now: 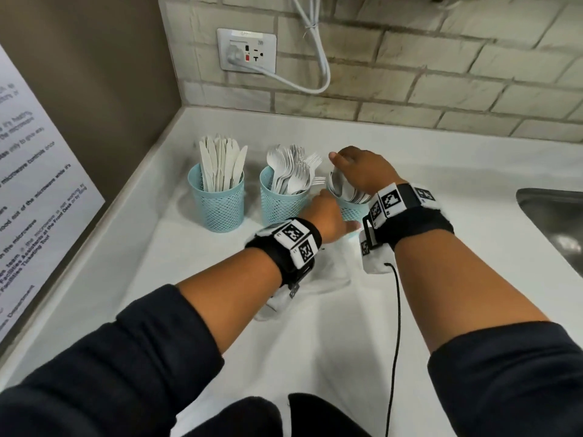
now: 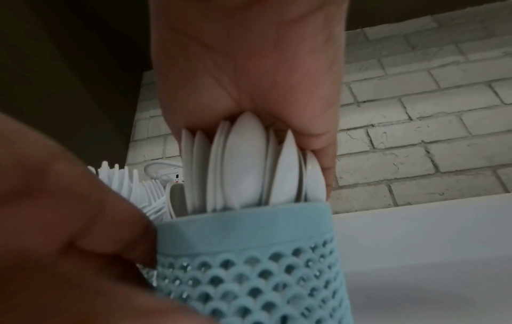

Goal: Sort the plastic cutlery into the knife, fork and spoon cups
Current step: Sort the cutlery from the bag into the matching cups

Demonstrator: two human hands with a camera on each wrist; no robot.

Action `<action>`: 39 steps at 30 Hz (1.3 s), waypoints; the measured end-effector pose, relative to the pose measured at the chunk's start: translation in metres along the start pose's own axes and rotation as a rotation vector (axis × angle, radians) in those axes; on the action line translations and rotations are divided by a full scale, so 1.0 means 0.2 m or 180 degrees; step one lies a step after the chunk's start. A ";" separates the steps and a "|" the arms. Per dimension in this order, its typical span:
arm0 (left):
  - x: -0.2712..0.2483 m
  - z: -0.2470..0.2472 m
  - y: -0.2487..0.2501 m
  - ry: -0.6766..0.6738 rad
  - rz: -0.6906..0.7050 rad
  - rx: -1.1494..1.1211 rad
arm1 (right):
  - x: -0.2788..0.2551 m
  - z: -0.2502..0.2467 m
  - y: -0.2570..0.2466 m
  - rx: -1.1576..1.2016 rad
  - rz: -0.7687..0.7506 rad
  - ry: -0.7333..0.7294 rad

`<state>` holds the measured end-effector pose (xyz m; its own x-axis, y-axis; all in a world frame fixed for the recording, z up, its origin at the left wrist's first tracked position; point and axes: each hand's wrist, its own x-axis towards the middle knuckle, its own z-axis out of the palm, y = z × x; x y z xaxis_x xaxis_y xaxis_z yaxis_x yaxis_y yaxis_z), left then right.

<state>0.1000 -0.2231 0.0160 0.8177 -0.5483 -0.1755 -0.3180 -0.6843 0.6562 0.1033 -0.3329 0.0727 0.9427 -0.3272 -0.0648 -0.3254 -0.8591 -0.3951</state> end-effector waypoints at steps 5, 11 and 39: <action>0.09 0.10 -0.02 0.0359 -0.0058 -0.1155 | -0.02 0.00 0.02 -0.0018 0.0093 -0.0177; 0.11 0.13 -0.03 0.0470 -0.0015 -0.1962 | -0.07 0.11 0.04 -0.0401 -0.0283 0.0991; 0.17 0.10 -0.09 0.0416 0.0062 -0.1284 | 0.00 0.12 0.09 -0.0489 -0.0609 0.1464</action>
<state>0.1229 -0.2393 -0.0165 0.8756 -0.4759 -0.0826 -0.1421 -0.4172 0.8976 0.0991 -0.3394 0.0430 0.8678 -0.2681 0.4183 -0.1900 -0.9570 -0.2192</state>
